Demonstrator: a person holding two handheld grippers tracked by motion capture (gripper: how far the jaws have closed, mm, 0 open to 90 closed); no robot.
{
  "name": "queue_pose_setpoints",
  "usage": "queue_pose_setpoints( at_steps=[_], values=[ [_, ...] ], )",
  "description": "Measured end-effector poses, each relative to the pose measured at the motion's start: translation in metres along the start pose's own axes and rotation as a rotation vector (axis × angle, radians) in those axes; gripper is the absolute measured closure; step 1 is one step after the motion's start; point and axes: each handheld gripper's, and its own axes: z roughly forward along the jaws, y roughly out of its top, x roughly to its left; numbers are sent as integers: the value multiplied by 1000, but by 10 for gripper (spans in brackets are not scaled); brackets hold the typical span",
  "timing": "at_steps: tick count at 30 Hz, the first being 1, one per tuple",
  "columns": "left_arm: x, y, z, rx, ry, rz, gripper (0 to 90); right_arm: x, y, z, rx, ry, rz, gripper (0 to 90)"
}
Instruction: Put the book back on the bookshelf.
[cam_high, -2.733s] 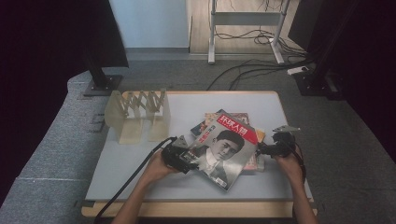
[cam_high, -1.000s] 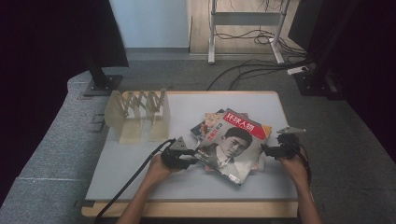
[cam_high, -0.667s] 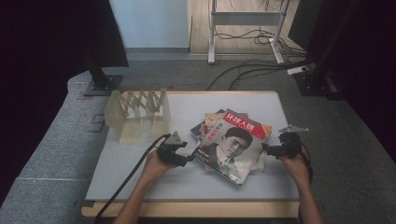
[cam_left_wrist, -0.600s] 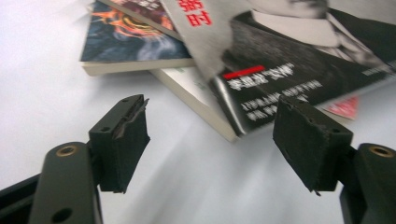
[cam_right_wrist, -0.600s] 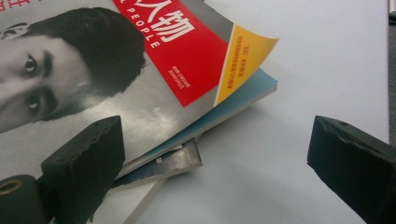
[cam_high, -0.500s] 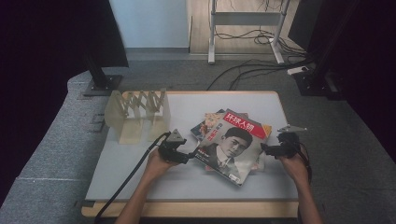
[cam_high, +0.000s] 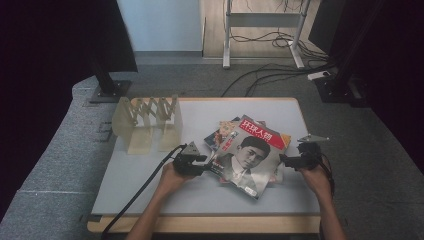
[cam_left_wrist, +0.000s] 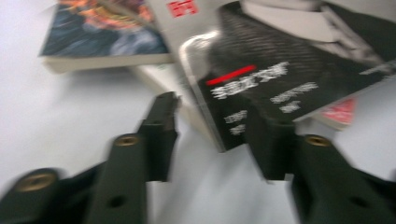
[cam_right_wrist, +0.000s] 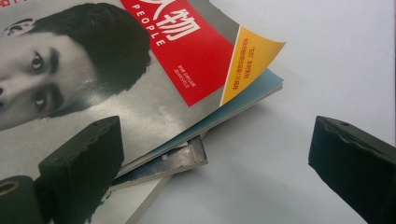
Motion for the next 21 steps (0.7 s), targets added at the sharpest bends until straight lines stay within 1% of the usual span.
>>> queue_pose_setpoints(
  at_steps=[2, 4, 7, 10, 12, 13, 14, 15, 16, 17, 19, 21],
  values=[
    [-3, 0, 1, -3, -19, 2, 615, 0, 0, 0, 1, 0, -2, 31],
    [-5, 0, 1, 3, -10, 4, 620, 1, 1, 0, 0, 2, -5, 31],
    [-6, 0, 1, 14, -33, -1, 623, 1, 2, 0, -1, 2, -6, 30],
    [-12, 0, 0, 27, -73, 16, 633, 2, 2, -1, -3, 1, -9, 30],
    [-14, 1, -2, 24, -75, 28, 635, 2, 3, -1, -2, 1, -9, 30],
    [-13, 2, -4, 9, -65, 28, 630, 2, 3, -1, -2, 0, -9, 30],
    [-13, 2, -4, 9, -65, 28, 594, 2, 3, -1, -2, 0, -9, 30],
    [-12, 3, -5, -5, 4, 32, 594, 2, 3, -1, -4, 1, -11, 30],
    [-11, 4, -5, -18, 87, 47, 497, 3, 3, -1, -3, 1, -12, 30],
    [-9, 4, -4, -22, 91, 43, 463, 3, 3, -1, -2, 1, -13, 30],
    [-7, 3, 0, -17, 90, 20, 385, 2, 3, -1, -3, 0, -12, 30],
    [-6, 1, 3, -6, 89, -9, 347, 1, 2, -1, -2, 0, -8, 30]
  ],
)
